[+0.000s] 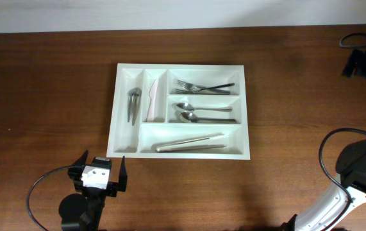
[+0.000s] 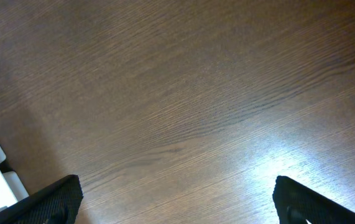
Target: Pack container
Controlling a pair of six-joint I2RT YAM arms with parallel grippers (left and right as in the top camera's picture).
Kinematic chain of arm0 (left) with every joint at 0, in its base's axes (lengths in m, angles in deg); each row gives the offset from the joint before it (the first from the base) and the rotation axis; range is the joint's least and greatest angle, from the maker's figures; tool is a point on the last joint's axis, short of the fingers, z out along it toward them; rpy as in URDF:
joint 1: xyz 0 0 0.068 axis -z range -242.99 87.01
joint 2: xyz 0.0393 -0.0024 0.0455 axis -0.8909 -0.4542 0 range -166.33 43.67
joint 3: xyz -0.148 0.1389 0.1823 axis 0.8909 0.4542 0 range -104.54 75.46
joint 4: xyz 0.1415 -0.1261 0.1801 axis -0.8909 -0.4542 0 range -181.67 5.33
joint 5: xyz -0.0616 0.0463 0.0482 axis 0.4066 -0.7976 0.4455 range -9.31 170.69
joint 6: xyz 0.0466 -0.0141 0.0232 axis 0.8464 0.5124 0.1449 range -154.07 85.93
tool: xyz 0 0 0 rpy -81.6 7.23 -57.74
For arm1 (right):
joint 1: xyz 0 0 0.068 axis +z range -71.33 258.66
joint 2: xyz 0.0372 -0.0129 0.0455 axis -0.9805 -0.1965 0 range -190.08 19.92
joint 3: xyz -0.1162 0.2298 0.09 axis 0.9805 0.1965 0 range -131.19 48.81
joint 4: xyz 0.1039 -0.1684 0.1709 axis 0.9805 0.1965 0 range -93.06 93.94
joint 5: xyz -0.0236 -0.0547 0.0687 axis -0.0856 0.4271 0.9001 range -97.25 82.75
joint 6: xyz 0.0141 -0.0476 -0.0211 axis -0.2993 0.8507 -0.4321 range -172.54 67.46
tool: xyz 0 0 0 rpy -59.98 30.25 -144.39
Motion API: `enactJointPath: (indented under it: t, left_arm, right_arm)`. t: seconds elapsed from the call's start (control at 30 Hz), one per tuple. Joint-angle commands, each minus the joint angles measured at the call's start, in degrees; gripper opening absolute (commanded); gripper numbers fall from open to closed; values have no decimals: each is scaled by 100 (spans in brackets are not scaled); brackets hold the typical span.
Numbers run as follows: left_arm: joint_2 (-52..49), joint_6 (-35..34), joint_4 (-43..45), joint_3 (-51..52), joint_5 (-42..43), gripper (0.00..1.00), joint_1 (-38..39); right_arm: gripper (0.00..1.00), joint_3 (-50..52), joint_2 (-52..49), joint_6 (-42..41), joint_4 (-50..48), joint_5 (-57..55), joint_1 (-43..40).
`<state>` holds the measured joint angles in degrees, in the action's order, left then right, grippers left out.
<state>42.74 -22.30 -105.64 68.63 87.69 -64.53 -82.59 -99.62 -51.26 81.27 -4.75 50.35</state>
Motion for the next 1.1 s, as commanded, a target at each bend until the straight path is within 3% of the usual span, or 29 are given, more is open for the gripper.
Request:
enactJointPath:
  t: [0.0, 0.8, 1.07]
  left_arm:
    - [63, 94, -4, 48, -42, 99, -28]
    - [63, 94, -4, 48, -42, 99, -28]
    - [63, 92, -4, 48, -42, 99, -28]
  right_arm:
    - [99, 4, 17, -50, 2, 9, -20]
    - [99, 4, 90, 35, -15, -278, -20]
    - [99, 149, 1239, -28, -1134, -317, 293]
